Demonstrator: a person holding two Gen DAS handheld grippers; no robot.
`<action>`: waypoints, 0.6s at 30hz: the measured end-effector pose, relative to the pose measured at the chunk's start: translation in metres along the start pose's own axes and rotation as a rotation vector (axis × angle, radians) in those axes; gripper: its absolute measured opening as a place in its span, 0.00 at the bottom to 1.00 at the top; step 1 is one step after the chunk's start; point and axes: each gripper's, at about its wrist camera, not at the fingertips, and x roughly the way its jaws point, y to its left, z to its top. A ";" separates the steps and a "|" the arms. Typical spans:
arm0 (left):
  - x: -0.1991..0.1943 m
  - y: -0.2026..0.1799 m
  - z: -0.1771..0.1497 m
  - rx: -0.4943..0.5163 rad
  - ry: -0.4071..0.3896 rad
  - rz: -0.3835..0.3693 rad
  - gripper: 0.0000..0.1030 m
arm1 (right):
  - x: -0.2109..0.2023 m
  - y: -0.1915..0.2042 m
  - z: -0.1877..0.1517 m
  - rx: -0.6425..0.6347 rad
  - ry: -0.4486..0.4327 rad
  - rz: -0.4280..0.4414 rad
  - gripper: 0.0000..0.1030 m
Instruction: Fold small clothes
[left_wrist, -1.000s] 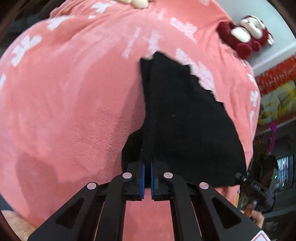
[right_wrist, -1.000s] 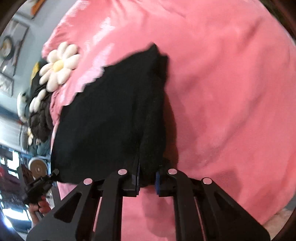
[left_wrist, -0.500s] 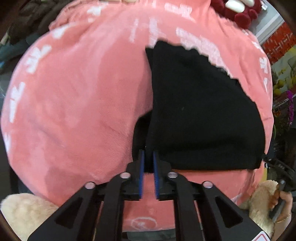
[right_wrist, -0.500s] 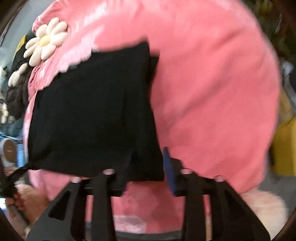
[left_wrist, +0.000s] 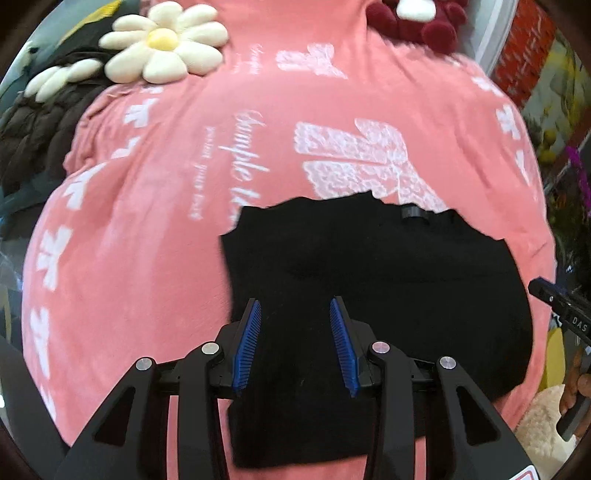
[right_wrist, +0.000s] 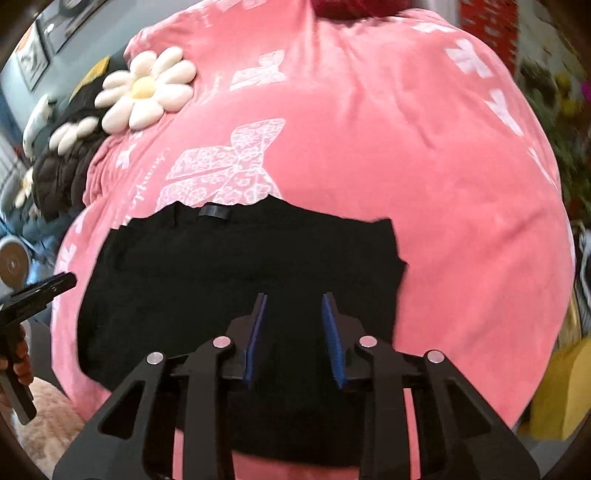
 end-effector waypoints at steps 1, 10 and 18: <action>0.011 -0.003 0.002 0.012 0.014 0.012 0.36 | 0.010 0.000 0.004 -0.007 0.007 -0.010 0.26; 0.072 0.002 0.024 0.048 0.081 0.122 0.40 | 0.074 -0.036 0.038 0.072 0.084 -0.077 0.26; 0.073 0.001 0.030 0.048 0.078 0.128 0.40 | 0.080 -0.048 0.031 0.107 0.102 -0.079 0.25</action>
